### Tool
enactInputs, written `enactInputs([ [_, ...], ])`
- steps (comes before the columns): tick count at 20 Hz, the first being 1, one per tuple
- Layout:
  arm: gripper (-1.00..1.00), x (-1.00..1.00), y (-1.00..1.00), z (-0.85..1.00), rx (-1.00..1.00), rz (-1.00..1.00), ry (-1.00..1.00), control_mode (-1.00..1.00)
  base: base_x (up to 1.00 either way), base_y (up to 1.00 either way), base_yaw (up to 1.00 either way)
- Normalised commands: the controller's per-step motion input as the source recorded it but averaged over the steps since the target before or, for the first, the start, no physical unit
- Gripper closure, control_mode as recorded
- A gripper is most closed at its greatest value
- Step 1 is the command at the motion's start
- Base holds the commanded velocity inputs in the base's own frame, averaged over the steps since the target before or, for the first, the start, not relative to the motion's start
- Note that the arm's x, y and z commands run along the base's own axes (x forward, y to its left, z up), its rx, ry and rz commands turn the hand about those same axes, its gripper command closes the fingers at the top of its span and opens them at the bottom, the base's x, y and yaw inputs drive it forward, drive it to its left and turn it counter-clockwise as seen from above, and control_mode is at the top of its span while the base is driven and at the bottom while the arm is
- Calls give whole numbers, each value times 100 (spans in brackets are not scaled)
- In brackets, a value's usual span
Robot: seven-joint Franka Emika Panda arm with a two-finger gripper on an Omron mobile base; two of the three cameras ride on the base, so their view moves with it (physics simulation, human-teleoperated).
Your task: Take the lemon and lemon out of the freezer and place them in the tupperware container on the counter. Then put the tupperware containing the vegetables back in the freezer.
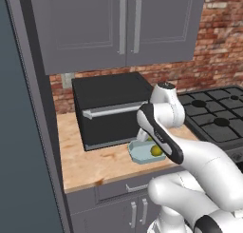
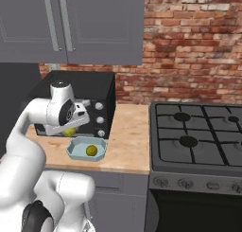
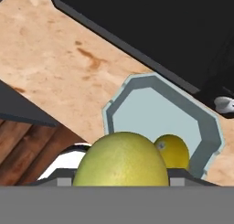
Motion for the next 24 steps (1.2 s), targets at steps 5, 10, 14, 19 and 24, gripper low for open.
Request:
enactInputs([
  [5, 100, 7, 0, -44, 0, 0, 5, -100, 0, 0, 0],
  [10, 100, 18, 0, -44, 0, 0, 0, -100, 0, 0, 0],
  [14, 100, 15, 0, -35, 0, 0, 0, -100, 0, 0, 0],
  [19, 100, 15, -1, -27, 0, 0, 0, -100, 0, 0, 0],
  [24, 100, 5, -6, -26, 0, 0, 1, -100, 0, 0, 0],
])
